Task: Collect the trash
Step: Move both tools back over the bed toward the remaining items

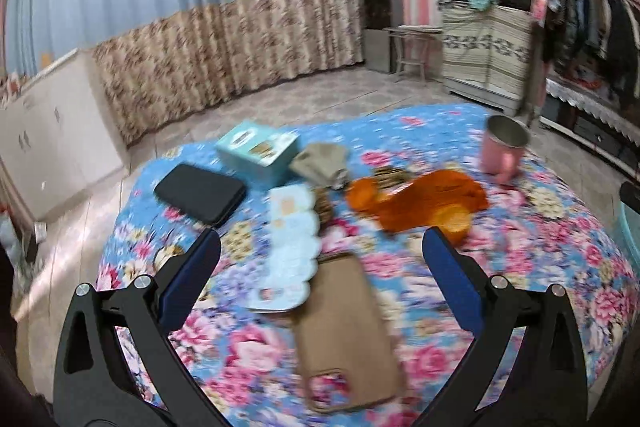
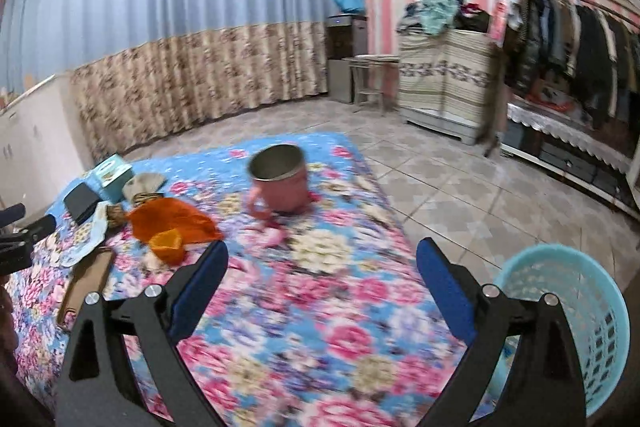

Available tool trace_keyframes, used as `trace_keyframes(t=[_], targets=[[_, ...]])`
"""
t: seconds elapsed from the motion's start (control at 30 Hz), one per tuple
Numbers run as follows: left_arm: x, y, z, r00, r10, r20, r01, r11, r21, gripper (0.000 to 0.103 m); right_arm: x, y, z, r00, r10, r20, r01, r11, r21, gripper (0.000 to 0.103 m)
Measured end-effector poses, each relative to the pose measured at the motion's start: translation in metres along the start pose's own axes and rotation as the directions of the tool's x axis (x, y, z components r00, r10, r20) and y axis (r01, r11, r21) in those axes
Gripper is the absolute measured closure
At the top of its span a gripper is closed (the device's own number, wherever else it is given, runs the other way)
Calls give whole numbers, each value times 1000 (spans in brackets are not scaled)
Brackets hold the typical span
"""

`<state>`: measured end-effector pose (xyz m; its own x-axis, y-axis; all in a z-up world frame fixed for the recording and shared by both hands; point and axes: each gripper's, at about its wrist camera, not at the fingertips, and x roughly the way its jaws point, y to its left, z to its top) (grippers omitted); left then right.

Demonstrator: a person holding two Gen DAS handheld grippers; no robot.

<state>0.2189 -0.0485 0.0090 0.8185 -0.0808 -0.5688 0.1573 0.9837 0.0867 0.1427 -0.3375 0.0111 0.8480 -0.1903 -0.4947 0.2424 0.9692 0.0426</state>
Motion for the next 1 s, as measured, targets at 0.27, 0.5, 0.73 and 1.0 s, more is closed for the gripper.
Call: trace_keyframes(t=[0.27, 0.5, 0.73, 1.0], targets=[[49, 52, -14, 994, -22, -108, 10, 993, -114, 6, 38, 59, 15, 998, 43, -47, -44, 999, -29, 10], [80, 55, -26, 983, -47, -175, 27, 992, -119, 6, 84, 97, 8, 994, 36, -105, -39, 999, -27, 10], [104, 47, -34, 966, -109, -233, 83, 990, -118, 9, 107, 104, -14, 988, -2, -157, -12, 996, -89, 10], [115, 44, -36, 948, -153, -280, 125, 985, -118, 35, 109, 102, -18, 982, 32, -188, -49, 995, -83, 10]])
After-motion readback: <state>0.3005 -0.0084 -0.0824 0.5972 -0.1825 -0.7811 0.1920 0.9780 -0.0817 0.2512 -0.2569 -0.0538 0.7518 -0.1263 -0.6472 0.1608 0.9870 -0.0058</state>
